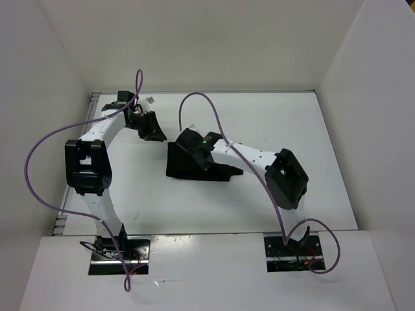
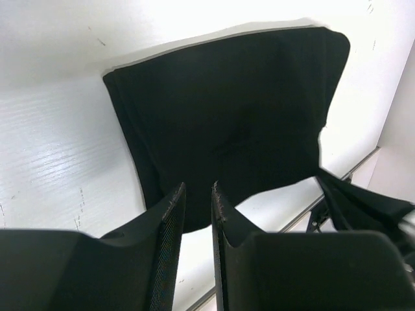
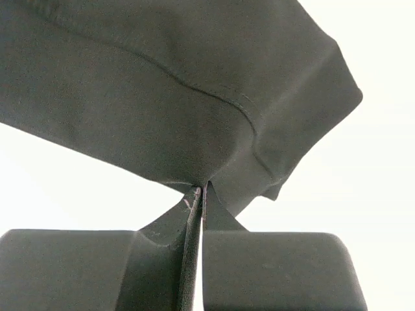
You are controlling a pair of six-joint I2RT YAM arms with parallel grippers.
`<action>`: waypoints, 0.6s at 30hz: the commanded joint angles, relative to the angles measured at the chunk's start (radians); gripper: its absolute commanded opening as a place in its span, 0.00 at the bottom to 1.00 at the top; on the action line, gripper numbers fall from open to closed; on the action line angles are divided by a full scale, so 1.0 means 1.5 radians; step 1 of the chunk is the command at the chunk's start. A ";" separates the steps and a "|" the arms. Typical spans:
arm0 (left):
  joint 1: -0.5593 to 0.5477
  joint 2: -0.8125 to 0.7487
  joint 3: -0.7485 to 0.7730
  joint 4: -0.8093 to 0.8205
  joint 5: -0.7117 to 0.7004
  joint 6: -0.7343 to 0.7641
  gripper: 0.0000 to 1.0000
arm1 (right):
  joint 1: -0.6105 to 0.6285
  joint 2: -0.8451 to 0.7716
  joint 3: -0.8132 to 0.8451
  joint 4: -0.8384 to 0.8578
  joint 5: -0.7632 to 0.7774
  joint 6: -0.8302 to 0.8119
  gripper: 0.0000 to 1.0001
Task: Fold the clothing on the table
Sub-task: Fold the skirt
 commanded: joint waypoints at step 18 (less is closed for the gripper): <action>-0.009 -0.044 -0.015 0.032 0.048 0.001 0.34 | -0.093 -0.078 -0.011 -0.102 -0.123 0.123 0.45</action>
